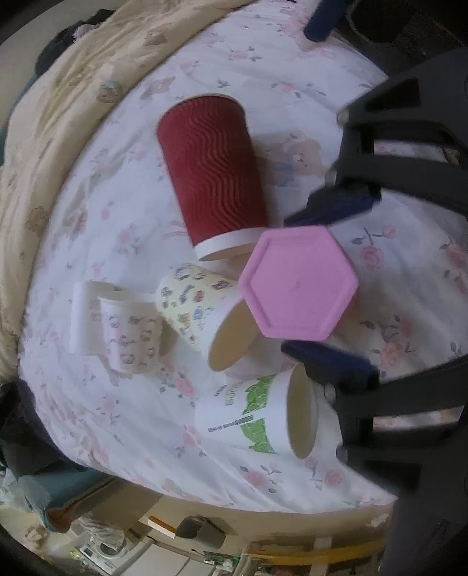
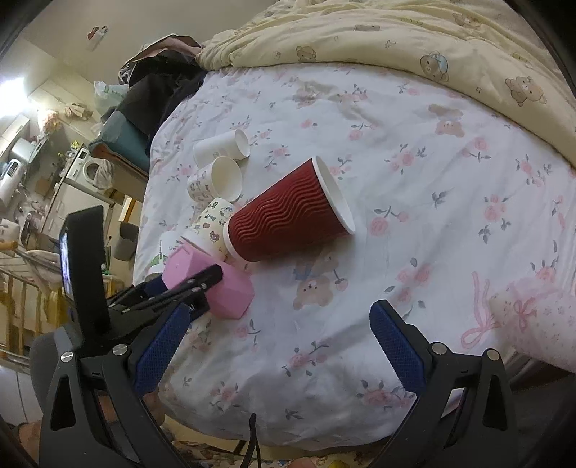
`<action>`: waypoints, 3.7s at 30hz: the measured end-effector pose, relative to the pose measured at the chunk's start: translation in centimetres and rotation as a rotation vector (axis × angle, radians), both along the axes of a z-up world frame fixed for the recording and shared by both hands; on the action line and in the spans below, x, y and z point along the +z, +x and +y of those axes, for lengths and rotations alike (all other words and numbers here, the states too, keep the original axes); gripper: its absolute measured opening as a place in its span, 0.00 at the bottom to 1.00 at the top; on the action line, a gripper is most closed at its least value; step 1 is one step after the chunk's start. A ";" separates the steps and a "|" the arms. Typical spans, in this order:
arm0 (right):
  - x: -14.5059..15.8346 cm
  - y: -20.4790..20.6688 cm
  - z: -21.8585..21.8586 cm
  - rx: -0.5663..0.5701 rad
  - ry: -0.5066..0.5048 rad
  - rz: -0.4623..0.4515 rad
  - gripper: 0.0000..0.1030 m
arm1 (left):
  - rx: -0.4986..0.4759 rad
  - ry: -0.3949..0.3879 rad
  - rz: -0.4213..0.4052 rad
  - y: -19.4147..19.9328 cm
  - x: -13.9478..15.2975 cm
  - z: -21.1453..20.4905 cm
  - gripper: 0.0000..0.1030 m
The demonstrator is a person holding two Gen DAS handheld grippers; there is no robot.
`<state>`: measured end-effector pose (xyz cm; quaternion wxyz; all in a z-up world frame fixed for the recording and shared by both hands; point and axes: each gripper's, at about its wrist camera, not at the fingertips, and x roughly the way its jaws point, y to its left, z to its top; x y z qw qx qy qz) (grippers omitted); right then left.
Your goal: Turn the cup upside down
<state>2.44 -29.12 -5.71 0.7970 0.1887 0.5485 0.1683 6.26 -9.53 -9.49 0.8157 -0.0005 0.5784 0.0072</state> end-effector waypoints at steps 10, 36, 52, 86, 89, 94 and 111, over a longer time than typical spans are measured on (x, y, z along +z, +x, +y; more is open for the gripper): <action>1.4 -0.5 0.0 -0.004 0.037 -0.075 1.00 | -0.013 0.024 -0.092 -3.2 4.0 1.7 0.85; 4.1 -5.6 5.8 0.071 -0.232 -0.358 1.00 | 0.111 -0.053 -0.347 -11.5 8.4 8.5 1.00; 3.5 -5.3 6.2 0.077 -0.250 -0.341 1.00 | 0.106 -0.079 -0.348 -11.4 8.5 8.2 1.00; 3.1 -5.1 6.0 0.073 -0.251 -0.332 1.00 | 0.117 -0.074 -0.335 -11.3 8.1 8.3 1.00; 3.1 -5.1 6.0 0.072 -0.249 -0.332 1.00 | 0.116 -0.075 -0.336 -11.3 8.2 8.3 1.00; 3.1 -5.1 6.0 0.074 -0.250 -0.331 1.00 | 0.114 -0.073 -0.335 -11.3 8.2 8.3 1.00; 3.1 -5.1 5.9 0.073 -0.250 -0.333 1.00 | 0.114 -0.073 -0.334 -11.3 8.2 8.2 1.00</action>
